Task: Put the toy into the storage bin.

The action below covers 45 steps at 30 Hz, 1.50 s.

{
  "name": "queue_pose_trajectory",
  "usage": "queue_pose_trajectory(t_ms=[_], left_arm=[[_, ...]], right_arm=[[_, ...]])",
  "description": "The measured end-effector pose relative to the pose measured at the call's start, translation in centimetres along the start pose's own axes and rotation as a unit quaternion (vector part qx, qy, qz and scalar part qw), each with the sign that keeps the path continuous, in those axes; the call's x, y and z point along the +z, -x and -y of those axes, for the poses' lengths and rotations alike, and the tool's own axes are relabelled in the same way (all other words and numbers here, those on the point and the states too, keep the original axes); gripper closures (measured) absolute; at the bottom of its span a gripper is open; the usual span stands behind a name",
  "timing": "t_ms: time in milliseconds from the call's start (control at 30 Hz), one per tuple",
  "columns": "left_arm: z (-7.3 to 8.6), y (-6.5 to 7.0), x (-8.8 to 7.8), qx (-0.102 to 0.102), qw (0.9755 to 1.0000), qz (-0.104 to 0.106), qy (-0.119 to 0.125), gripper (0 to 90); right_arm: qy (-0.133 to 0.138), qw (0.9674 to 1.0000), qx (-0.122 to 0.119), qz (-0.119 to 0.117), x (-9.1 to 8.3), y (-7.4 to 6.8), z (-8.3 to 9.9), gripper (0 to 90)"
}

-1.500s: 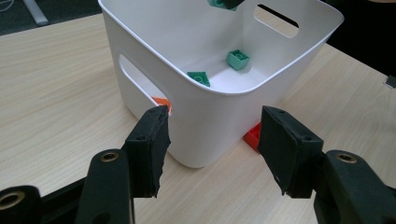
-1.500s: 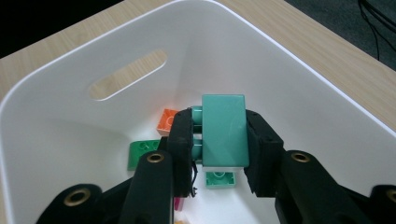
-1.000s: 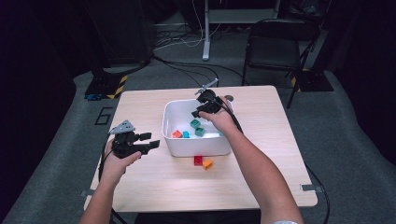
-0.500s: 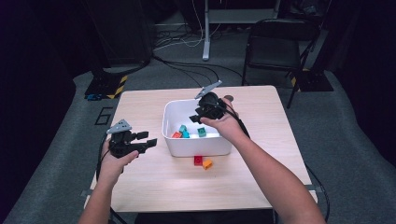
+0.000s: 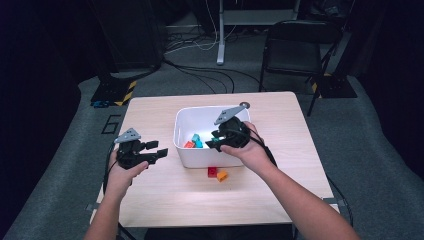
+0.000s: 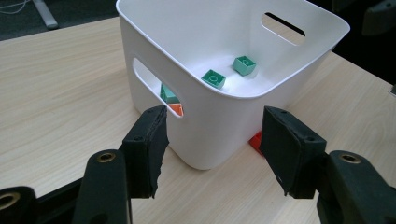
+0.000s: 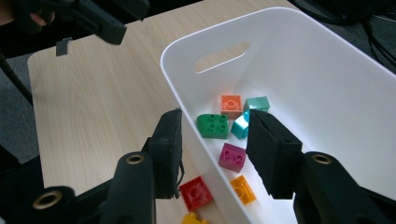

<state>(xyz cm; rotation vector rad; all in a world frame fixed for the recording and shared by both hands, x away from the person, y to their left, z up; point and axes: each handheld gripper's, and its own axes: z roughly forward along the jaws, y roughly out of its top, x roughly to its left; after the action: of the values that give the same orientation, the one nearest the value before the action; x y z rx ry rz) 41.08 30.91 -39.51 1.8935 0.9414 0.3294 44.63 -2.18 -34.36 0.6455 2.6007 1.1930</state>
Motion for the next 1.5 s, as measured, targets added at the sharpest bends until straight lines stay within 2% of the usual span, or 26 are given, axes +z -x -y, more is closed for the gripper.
queue_pose_trajectory(t_ms=[200,333,533,733,867,1100,1367,1500], left_arm=[[0.0,0.0,0.0,0.000,1.0000,0.000,-0.001,41.3],[0.0,0.0,0.1,0.000,1.0000,0.001,-0.003,41.3],[0.0,0.0,0.1,0.001,1.0000,0.001,-0.003,41.3],[0.1,0.0,0.1,0.000,1.0000,0.000,-0.002,41.3],[0.1,0.0,0.1,-0.001,1.0000,0.000,-0.003,41.3],[0.1,0.0,0.2,-0.003,1.0000,0.000,-0.004,41.3],[0.2,0.0,0.3,0.000,1.0000,0.000,-0.007,41.3],[0.2,0.0,0.3,0.001,1.0000,0.000,-0.008,41.3]], right_arm=[[0.006,0.9999,-0.007,-0.008,0.0,-1.5,1.8,55.1],[0.001,0.9999,-0.015,-0.002,0.5,-2.4,3.2,55.1],[-0.010,0.9999,-0.004,0.003,1.7,-2.9,5.2,55.1],[-0.019,0.9997,0.016,0.007,3.0,-2.9,7.4,55.1],[-0.025,0.9995,0.014,0.012,4.0,-2.8,8.6,55.0],[-0.038,0.9987,0.028,0.019,5.6,-2.4,10.9,54.4],[-0.047,0.9972,0.046,0.034,6.7,-2.0,12.4,50.9],[-0.055,0.9966,0.053,0.032,7.4,-2.0,13.0,48.9]])
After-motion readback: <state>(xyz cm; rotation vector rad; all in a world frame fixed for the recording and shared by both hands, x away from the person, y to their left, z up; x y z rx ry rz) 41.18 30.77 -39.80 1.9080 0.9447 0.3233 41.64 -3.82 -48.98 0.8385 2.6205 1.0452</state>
